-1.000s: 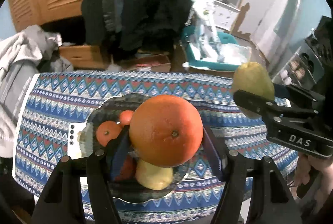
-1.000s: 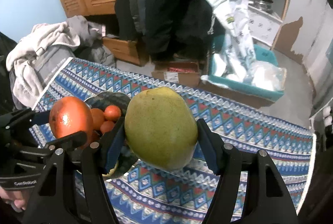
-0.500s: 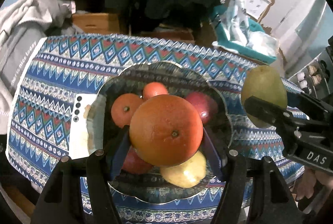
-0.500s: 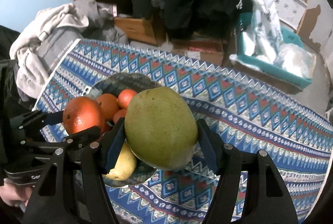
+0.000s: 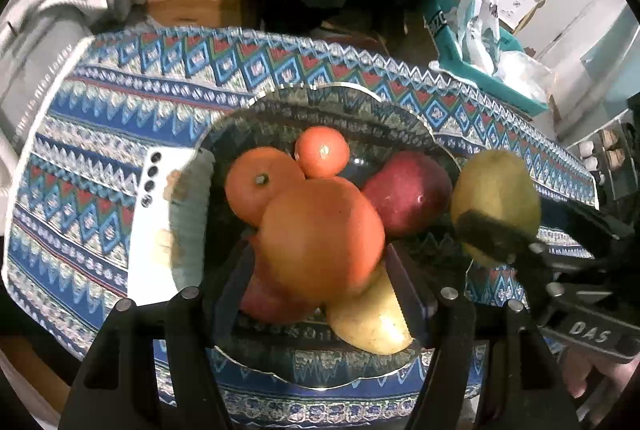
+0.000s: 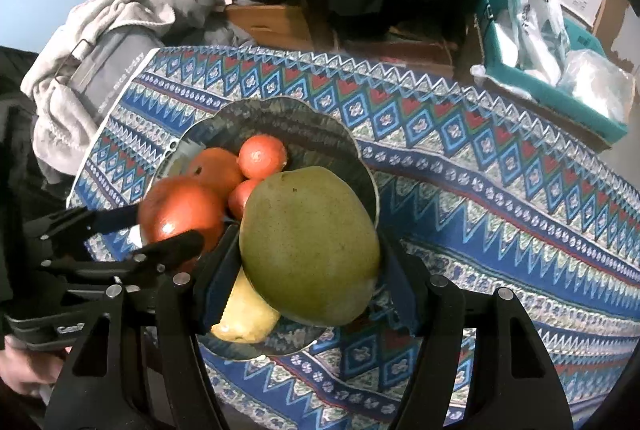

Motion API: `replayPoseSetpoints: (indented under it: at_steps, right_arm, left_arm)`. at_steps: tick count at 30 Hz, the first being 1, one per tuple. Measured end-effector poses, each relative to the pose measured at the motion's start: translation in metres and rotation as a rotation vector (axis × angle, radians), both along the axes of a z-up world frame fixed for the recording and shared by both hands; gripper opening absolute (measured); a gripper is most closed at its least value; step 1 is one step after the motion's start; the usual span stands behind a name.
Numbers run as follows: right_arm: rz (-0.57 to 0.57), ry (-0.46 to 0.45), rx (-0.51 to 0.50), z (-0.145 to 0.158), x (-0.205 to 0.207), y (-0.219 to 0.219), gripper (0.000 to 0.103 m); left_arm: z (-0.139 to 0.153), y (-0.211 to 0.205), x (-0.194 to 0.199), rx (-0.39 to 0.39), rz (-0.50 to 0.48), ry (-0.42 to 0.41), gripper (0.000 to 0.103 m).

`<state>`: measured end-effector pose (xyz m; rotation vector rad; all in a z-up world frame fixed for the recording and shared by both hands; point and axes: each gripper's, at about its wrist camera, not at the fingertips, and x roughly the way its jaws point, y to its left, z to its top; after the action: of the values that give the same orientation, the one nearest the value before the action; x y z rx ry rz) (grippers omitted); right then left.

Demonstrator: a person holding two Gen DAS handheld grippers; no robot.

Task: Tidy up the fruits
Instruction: 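Lower the orange onto the plate with the left tool while the right tool releases the pear there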

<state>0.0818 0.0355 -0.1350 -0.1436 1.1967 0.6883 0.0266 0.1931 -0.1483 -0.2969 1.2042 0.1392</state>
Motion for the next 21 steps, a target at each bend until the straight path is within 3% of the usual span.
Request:
replayPoseSetpoints:
  at_steps: [3,10,14,21]
  right_arm:
    - [0.002,0.016,0.005,-0.005,-0.001,0.001,0.068]
    - [0.008,0.045,0.011,-0.015,-0.006,0.005,0.070]
    - [0.020,0.041,0.081,0.000,-0.007,0.006,0.070]
    - [0.027,-0.047,0.065,0.033,-0.016,0.003,0.071]
  left_arm:
    - [0.005,0.001,-0.004,0.033,0.000,0.001,0.069]
    - [0.014,0.007,-0.016,0.011,0.021,0.003,0.069]
    - [0.022,0.009,-0.021,0.000,0.035,-0.013,0.069]
    - [0.042,0.003,-0.029,-0.009,0.025,-0.060,0.070]
